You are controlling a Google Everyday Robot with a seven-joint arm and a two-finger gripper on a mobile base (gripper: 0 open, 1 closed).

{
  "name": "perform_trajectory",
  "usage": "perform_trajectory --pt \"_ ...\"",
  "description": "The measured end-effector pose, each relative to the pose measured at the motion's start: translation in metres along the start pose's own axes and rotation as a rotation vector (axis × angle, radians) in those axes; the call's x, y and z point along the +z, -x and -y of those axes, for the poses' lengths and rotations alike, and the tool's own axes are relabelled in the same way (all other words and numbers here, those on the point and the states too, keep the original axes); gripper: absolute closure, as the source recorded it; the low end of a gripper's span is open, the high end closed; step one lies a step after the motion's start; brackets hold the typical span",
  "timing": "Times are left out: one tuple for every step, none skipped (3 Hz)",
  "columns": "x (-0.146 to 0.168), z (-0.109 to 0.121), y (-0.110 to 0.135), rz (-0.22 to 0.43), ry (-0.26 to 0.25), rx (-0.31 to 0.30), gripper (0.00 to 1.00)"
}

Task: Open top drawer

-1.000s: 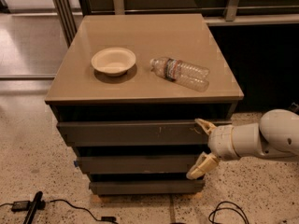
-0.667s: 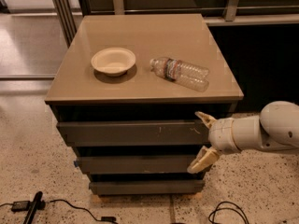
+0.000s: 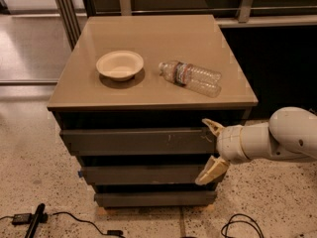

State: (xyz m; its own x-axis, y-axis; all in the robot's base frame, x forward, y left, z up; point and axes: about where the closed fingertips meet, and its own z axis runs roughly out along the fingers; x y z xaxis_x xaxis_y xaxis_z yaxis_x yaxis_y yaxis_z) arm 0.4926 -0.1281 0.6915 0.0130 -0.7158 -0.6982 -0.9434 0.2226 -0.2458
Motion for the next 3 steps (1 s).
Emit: perform_trajectory --pt "0.02 0.015 0.005 -0.008 -0.008 -0.059 0.0" --pt "0.052 0.035 -0.015 -0.047 -0.009 -0.073 0.0" --pt "0.055 0.037 -0.017 -0.05 -0.008 -0.072 0.0"
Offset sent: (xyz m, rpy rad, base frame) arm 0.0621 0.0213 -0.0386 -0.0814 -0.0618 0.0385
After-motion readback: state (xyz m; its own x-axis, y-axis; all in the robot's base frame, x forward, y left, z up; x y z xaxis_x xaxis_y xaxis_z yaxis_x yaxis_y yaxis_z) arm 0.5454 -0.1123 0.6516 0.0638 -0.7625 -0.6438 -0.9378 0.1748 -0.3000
